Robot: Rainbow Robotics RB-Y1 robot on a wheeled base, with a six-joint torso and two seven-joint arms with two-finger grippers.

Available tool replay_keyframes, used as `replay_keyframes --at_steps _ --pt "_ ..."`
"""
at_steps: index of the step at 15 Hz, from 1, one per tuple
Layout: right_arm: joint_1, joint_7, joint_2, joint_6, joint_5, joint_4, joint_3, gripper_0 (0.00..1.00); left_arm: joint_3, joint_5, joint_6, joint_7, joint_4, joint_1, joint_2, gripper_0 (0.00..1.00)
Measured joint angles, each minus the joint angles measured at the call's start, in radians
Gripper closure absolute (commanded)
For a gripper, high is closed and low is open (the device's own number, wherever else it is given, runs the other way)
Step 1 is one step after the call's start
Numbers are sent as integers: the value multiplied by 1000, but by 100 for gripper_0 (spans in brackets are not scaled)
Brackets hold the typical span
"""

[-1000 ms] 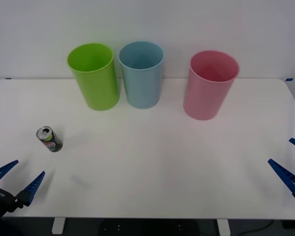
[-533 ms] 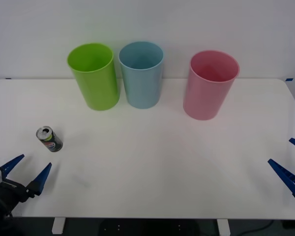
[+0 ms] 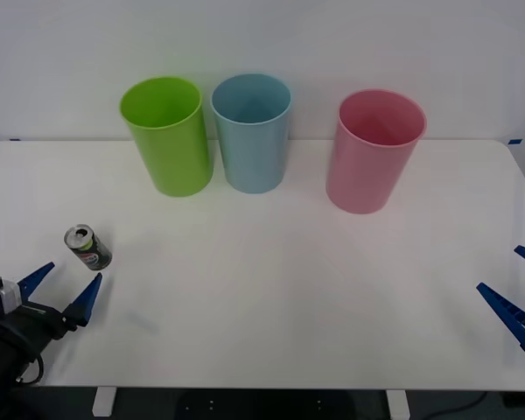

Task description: Grasp the object on the table and drop it into the matching bin: aluminum can to the light blue bin, PET bottle to the pink bin.

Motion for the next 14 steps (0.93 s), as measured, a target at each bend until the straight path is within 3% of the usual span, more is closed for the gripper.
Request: replay_keyframes --at_steps 9,14 --pt "0 0 0 0 0 0 0 0 2 -3 18 -40 130 -128 1 0" --pt "0 0 0 0 0 0 0 0 -31 -7 97 -47 138 -172 0 0"
